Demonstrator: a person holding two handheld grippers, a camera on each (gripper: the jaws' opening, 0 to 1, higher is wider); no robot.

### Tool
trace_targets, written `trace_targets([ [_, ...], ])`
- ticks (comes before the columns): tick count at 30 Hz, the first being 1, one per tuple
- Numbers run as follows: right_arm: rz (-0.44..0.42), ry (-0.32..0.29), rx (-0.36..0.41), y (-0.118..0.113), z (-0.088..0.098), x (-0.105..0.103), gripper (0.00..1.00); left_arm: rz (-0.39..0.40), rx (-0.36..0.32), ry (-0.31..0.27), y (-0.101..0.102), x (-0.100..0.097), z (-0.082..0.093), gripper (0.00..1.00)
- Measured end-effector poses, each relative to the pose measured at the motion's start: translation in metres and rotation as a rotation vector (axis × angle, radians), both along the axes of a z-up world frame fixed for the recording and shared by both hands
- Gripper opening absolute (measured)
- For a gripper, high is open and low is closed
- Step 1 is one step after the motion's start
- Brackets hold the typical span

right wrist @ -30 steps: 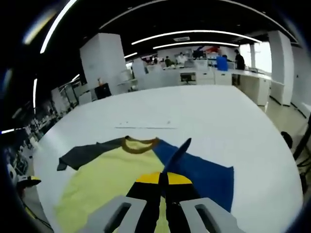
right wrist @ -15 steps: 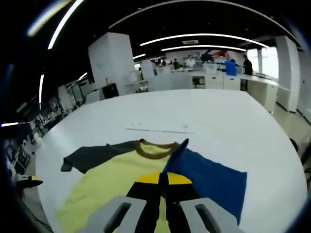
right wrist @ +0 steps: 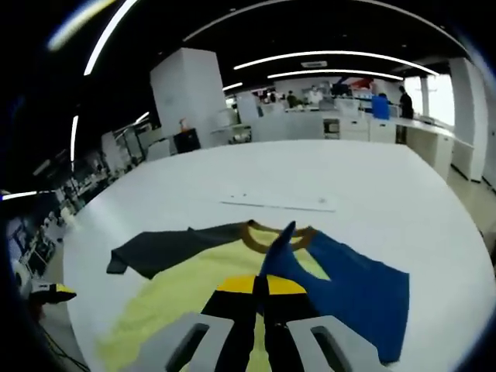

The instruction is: Fold the garment on the visible template until the final outline fits inside the template.

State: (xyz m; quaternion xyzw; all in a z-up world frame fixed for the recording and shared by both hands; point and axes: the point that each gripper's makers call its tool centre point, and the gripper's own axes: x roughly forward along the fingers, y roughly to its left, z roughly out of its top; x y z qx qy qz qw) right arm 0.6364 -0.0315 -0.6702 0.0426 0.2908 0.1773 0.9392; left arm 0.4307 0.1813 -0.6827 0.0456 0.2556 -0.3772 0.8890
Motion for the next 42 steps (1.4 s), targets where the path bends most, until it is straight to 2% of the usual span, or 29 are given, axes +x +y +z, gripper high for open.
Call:
trace_targets([
  [9,0.047,-0.001,-0.008,0.025,0.003,0.005,0.0,0.009,0.001,-0.001,0.004,0.003,0.0,0.99],
  [20,0.099,0.002,0.004,0.062,0.006,0.01,0.0,0.0,0.002,0.006,0.005,-0.003,-0.003,0.99],
  [42,0.214,0.012,0.007,0.124,0.001,0.021,0.0,0.039,0.002,0.013,0.019,-0.003,-0.005,0.99],
])
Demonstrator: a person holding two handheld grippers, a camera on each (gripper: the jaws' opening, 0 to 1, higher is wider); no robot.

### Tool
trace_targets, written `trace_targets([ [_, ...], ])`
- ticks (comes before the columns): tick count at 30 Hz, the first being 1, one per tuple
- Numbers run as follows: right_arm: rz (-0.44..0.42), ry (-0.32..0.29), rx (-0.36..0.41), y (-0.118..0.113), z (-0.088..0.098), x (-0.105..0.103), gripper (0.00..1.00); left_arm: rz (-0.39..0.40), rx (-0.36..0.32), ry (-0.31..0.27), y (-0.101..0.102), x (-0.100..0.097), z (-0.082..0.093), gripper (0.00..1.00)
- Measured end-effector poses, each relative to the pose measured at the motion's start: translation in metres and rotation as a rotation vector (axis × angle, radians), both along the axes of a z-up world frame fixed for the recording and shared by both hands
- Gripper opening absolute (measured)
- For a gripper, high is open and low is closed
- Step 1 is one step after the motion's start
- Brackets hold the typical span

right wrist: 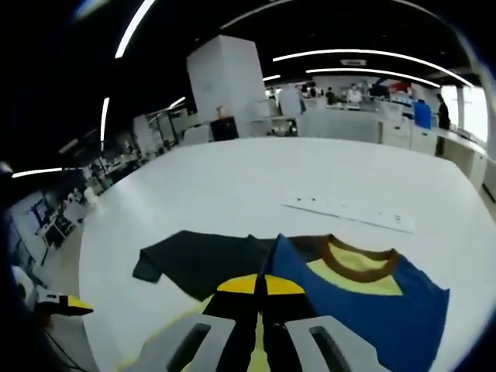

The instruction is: Fold the garment on the visible template until the final outline fits inside the template.

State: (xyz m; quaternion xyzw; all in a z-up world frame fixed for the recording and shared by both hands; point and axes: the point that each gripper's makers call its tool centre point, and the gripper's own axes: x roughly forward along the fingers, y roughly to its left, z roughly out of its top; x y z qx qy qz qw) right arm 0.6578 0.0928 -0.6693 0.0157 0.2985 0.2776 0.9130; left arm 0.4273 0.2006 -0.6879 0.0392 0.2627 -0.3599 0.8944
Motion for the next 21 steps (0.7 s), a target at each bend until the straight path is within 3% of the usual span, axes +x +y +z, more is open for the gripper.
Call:
trace_targets([
  [11,0.026,0.042,0.01,0.026,-0.016,-0.002,0.0,0.008,0.006,0.008,0.003,0.0,-0.003,0.99],
  [21,0.081,0.092,-0.029,0.041,-0.051,-0.013,0.0,0.019,0.005,0.01,0.008,0.0,-0.004,0.99],
])
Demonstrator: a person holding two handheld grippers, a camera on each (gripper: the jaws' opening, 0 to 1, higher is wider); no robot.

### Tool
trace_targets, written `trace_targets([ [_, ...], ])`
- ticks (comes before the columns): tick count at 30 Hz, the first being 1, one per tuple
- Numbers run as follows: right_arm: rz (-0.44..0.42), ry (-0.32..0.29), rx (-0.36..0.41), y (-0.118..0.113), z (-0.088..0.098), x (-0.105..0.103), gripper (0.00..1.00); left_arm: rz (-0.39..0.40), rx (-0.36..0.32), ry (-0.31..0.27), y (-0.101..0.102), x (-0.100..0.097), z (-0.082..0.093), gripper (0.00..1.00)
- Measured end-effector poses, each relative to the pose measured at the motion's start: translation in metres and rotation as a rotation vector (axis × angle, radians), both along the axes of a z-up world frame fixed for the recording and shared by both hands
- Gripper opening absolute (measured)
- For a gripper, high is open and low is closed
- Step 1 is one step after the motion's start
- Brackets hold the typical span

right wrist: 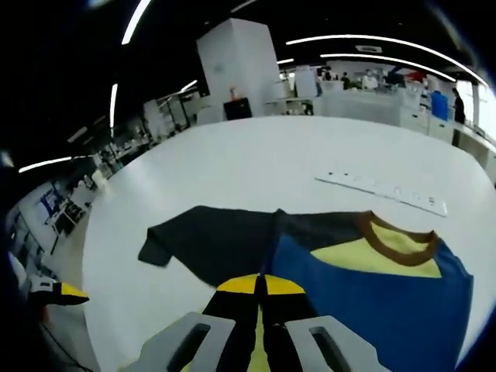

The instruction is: Fold the garment on the visible template until the final outline fits inside the template.

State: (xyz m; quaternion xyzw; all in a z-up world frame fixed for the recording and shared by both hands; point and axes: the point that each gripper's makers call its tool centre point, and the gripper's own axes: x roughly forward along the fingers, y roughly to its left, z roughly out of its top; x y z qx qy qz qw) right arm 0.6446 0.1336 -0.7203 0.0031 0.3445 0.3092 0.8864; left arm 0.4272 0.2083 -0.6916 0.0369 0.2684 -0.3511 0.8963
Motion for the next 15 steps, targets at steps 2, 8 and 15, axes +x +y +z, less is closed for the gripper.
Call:
trace_targets([
  [2,0.001,0.015,-0.002,0.001,-0.006,-0.001,0.0,0.002,-0.022,-0.011,-0.001,0.0,0.004,0.99],
  [8,0.011,0.058,0.044,0.013,-0.016,-0.005,0.0,-0.002,-0.012,-0.015,0.001,0.0,0.004,0.99],
  [15,0.03,0.063,0.04,0.013,-0.019,-0.009,0.0,-0.001,-0.012,-0.021,0.0,0.001,0.005,0.99],
])
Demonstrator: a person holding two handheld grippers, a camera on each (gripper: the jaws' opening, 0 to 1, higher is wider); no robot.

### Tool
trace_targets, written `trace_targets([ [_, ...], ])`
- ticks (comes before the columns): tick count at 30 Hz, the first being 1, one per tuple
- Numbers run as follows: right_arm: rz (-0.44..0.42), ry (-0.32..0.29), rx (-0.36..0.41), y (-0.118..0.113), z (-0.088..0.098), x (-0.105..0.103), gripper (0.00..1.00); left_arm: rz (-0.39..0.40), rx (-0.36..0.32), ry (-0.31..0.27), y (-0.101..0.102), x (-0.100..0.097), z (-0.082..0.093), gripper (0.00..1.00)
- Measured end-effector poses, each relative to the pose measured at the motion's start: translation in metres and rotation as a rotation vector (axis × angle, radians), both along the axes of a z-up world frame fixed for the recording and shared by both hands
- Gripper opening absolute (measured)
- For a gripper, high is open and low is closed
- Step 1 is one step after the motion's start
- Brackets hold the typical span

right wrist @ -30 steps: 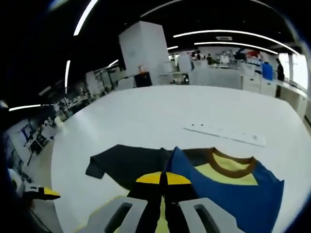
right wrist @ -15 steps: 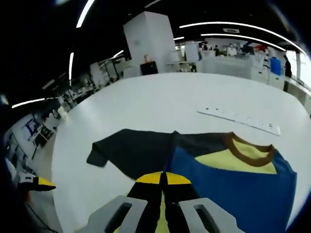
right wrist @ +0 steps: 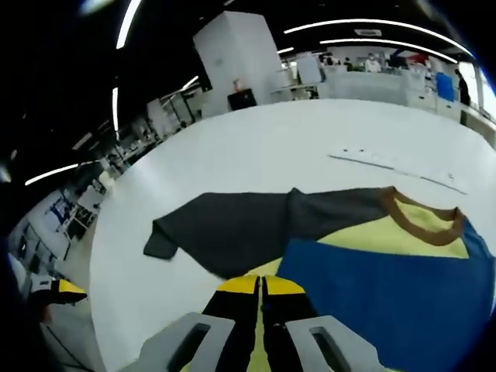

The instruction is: Fold the garment on the visible template until the final outline fits inside the template.

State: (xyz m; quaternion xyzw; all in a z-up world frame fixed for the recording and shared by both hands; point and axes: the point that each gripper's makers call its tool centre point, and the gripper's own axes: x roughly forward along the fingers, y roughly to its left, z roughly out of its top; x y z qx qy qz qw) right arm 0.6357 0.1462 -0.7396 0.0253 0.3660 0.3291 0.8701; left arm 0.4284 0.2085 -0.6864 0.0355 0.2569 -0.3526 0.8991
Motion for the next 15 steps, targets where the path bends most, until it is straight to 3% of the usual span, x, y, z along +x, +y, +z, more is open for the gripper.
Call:
trace_targets([
  [8,-0.012,-0.069,-0.05,-0.031,0.011,0.007,0.33,-0.007,0.019,-0.02,-0.001,0.004,0.003,0.99],
  [15,-0.043,-0.069,-0.046,-0.065,0.019,0.007,0.54,-0.006,0.022,-0.031,-0.003,0.006,0.006,0.99],
])
